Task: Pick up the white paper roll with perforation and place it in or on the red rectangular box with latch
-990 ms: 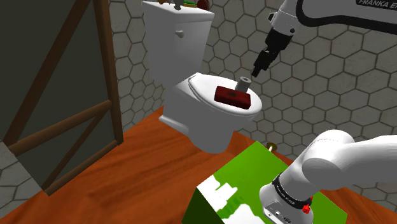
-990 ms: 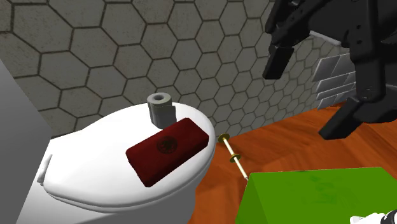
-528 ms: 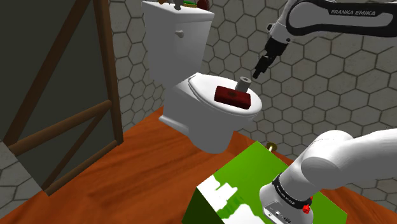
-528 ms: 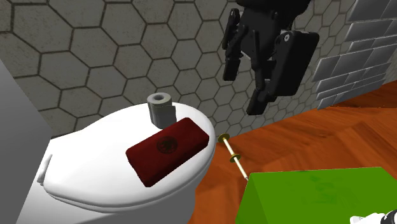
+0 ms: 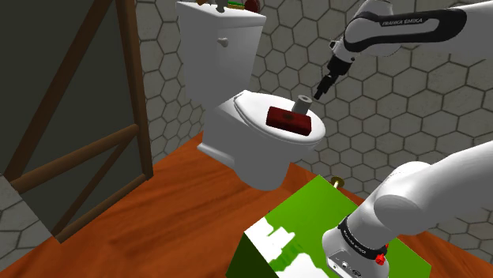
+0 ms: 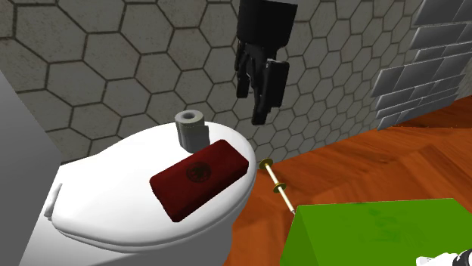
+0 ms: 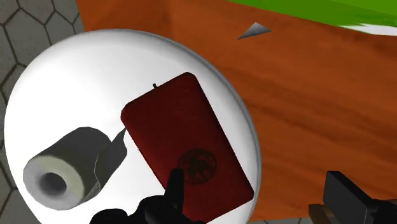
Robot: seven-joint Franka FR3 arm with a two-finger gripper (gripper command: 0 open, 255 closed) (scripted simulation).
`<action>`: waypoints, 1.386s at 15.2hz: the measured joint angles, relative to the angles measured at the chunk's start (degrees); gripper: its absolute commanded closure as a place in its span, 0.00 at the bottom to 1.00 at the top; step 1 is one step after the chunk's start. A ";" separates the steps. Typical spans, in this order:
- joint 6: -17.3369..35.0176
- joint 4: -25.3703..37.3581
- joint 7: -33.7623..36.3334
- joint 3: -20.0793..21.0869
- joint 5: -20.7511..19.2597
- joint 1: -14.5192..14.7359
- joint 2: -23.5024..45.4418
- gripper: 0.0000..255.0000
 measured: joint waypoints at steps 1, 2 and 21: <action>1.02 0.91 -1.71 -1.29 0.75 0.23 1.94 0.00; 1.73 1.97 -3.45 -2.52 1.59 0.43 3.78 0.00; -0.58 39.83 -39.91 -9.60 34.98 -12.74 51.71 0.00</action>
